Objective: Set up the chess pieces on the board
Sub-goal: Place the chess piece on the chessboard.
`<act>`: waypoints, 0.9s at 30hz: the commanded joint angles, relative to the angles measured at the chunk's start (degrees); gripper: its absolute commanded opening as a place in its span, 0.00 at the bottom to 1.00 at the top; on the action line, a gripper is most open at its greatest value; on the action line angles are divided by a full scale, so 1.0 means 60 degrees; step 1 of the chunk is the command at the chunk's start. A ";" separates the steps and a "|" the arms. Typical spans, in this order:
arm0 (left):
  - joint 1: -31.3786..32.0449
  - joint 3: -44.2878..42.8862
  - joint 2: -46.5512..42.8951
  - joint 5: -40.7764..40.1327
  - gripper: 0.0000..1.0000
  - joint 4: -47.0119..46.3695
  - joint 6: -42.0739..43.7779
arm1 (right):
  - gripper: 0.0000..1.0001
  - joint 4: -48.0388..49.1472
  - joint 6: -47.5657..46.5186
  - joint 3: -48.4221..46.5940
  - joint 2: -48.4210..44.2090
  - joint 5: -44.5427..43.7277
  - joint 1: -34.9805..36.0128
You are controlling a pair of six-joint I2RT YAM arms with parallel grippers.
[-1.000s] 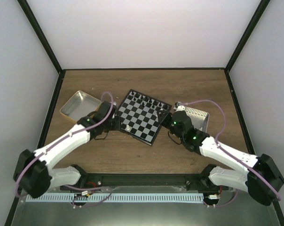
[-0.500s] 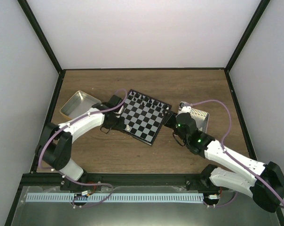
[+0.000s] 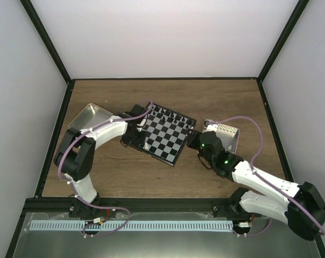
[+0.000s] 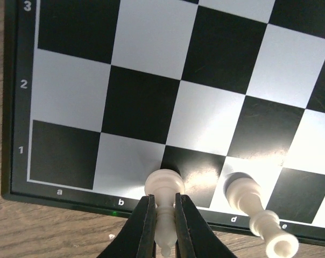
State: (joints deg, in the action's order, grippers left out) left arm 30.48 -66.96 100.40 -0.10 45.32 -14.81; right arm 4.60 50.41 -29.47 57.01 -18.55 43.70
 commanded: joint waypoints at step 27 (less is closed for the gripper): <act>-0.0026 -0.0514 0.0426 0.0743 0.29 0.0225 0.0310 | 0.16 0.0421 0.0372 0.0239 0.0178 0.0241 0.0041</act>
State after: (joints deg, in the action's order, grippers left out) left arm 30.46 -68.79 103.02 3.25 46.81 -12.73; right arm 6.04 52.36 -28.29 57.84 -16.45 43.70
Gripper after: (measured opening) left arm 0.266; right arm 0.160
